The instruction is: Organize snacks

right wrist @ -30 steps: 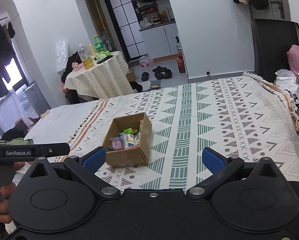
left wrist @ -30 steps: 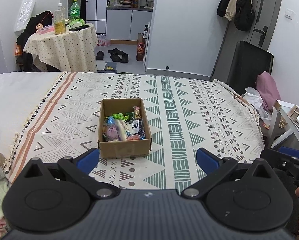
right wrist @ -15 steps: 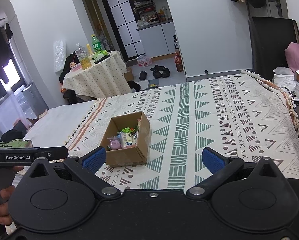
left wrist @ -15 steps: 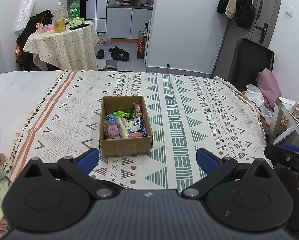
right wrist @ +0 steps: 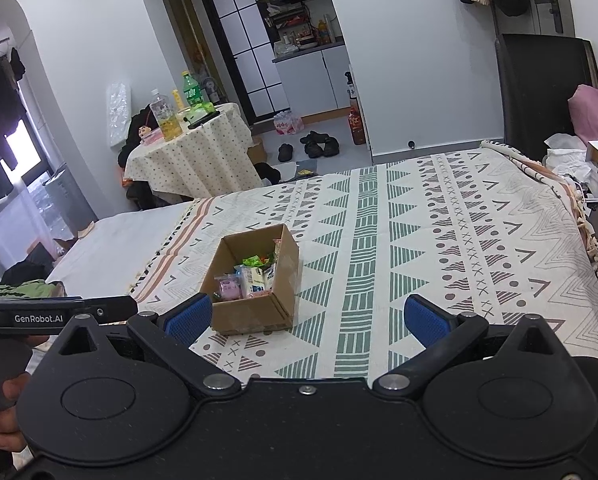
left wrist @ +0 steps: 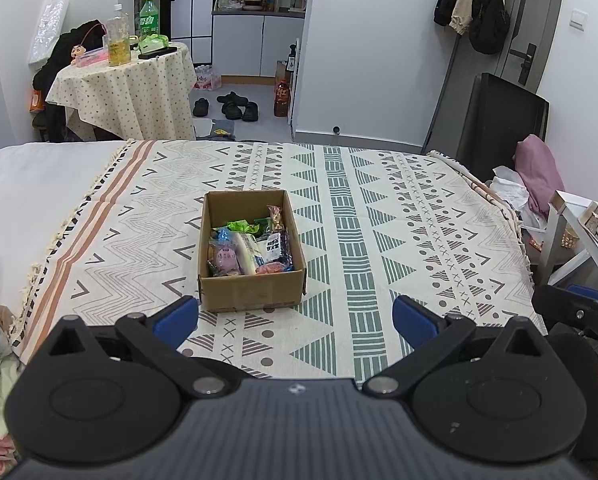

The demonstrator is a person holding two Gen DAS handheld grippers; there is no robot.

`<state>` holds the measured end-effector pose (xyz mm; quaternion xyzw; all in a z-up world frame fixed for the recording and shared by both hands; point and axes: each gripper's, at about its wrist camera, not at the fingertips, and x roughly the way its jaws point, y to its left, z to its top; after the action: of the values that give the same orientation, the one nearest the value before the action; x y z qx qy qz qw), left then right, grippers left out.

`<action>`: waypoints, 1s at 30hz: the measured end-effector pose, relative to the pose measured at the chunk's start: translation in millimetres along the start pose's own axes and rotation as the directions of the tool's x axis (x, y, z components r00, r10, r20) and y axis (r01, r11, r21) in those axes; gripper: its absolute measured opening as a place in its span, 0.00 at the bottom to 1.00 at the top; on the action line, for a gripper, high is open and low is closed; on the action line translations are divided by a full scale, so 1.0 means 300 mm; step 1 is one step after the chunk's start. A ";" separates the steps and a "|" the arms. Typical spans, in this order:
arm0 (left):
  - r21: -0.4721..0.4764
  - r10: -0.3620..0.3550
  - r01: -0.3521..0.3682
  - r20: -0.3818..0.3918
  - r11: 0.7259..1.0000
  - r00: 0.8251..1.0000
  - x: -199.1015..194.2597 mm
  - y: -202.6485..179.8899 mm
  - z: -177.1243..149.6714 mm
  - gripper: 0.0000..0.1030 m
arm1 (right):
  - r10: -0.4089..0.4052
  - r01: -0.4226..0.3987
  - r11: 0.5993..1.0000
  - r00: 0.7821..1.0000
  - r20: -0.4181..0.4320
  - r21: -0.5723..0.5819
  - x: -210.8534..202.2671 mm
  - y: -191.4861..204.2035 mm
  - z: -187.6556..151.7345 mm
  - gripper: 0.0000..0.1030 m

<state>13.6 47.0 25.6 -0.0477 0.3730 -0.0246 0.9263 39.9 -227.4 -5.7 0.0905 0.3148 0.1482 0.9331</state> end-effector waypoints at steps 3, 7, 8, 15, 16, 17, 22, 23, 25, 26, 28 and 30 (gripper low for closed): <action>-0.002 0.000 0.000 0.003 1.000 1.000 0.003 0.007 -0.008 1.00 | -0.004 0.004 1.000 1.000 -0.007 -0.001 0.003 -0.001 0.006 1.00; -0.002 -0.004 0.004 -0.001 1.000 1.000 0.010 0.015 -0.012 1.00 | -0.006 0.006 1.000 1.000 -0.003 -0.009 -0.005 0.008 0.007 1.00; -0.001 -0.006 0.006 -0.002 1.000 1.000 0.010 0.014 -0.009 1.00 | -0.007 0.007 1.000 1.000 -0.003 -0.009 -0.005 0.008 0.007 1.00; 0.005 -0.013 0.013 0.000 1.000 1.000 0.004 0.007 -0.007 1.00 | -0.015 0.015 1.000 1.000 0.002 -0.007 -0.009 0.011 0.009 1.00; 0.004 -0.014 0.014 -0.001 1.000 1.000 0.004 0.009 -0.009 1.00 | -0.014 0.014 1.000 1.000 0.002 -0.007 -0.009 0.011 0.009 1.00; 0.005 -0.015 0.015 -0.001 1.000 1.000 0.004 0.006 -0.009 1.00 | -0.015 0.015 1.000 1.000 0.001 -0.008 -0.009 0.012 0.009 1.00; 0.006 -0.014 0.014 0.001 1.000 1.000 0.002 0.004 -0.008 1.00 | -0.013 0.013 1.000 1.000 0.004 -0.009 -0.008 0.011 0.008 1.00; 0.007 -0.012 0.012 0.002 1.000 1.000 0.002 0.004 -0.007 1.00 | -0.014 0.014 1.000 1.000 0.004 -0.008 -0.008 0.012 0.007 1.00; 0.007 -0.012 0.012 0.001 1.000 1.000 0.002 0.006 -0.008 1.00 | -0.015 0.015 1.000 1.000 0.003 -0.006 -0.009 0.012 0.008 1.00; 0.008 -0.012 0.012 0.001 1.000 1.000 0.002 0.004 -0.008 1.00 | -0.015 0.015 1.000 1.000 0.003 -0.007 -0.009 0.013 0.008 1.00; 0.008 -0.011 0.011 0.000 1.000 1.000 0.003 0.004 -0.008 1.00 | -0.015 0.015 1.000 1.000 0.003 -0.007 -0.009 0.013 0.008 1.00; 0.010 -0.011 0.011 -0.003 1.000 1.000 0.006 0.004 -0.010 1.00 | -0.016 0.016 1.000 1.000 0.002 -0.006 -0.007 0.013 0.009 1.00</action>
<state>12.8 47.9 22.1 -0.0453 0.3741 -0.0317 0.9257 39.0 -224.7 -1.4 0.0850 0.3143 0.1415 0.9348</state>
